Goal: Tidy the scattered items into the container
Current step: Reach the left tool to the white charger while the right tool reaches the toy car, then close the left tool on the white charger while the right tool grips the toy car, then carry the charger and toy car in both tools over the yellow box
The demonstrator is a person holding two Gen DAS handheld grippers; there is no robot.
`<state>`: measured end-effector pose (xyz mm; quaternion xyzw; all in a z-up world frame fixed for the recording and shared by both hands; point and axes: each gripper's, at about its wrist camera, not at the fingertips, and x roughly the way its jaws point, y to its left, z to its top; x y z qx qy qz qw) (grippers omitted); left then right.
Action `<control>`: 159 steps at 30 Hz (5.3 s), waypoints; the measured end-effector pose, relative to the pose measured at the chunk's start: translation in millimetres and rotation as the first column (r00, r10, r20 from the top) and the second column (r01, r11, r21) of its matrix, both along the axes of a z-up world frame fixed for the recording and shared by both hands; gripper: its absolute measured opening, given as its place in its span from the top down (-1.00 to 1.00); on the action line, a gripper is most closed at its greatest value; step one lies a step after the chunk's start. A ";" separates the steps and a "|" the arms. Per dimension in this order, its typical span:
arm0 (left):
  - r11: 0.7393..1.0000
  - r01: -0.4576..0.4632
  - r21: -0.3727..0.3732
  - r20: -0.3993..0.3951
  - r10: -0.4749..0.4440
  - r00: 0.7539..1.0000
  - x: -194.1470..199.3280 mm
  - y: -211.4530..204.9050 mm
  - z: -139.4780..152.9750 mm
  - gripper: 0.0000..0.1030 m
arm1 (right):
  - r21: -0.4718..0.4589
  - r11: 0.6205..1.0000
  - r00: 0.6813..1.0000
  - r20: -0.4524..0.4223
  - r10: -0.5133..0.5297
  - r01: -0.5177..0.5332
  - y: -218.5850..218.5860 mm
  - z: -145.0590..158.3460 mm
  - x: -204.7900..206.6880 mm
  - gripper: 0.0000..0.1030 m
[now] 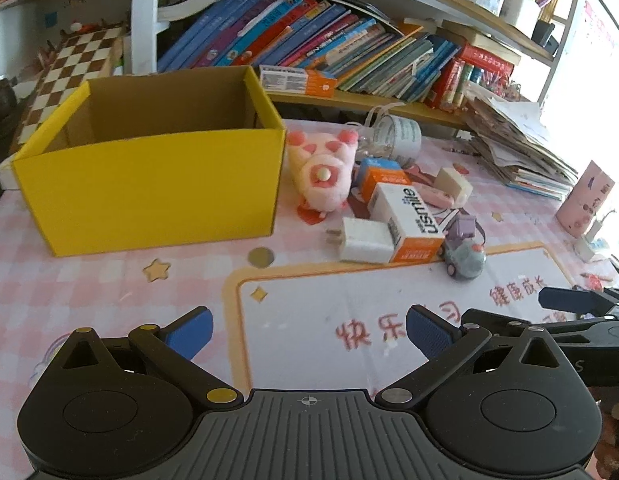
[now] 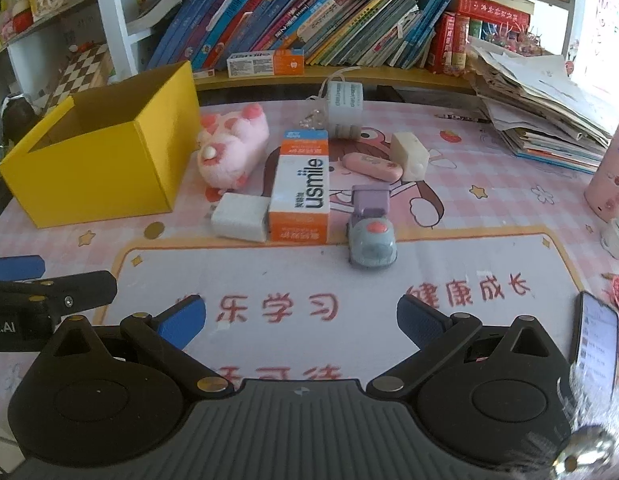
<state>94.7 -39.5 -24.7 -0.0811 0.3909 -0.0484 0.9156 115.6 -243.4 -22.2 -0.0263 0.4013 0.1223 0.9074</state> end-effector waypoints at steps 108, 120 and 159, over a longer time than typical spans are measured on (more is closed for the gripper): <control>0.970 0.098 0.224 -0.011 -0.098 0.995 69.7 -101.7 -17.8 -0.27 | 0.027 0.990 0.988 -0.059 0.143 -0.142 -62.7 -26.0 93.3 0.25; 0.976 0.096 0.198 0.027 -0.103 0.994 49.8 -94.3 -13.7 -0.27 | -0.001 0.989 0.989 -0.035 0.145 -0.145 -57.2 -20.0 70.7 0.25; 0.981 0.078 0.179 0.129 -0.102 0.986 -79.8 77.9 11.7 -0.27 | -0.011 0.988 0.987 0.039 0.156 -0.156 110.3 4.0 -64.6 0.25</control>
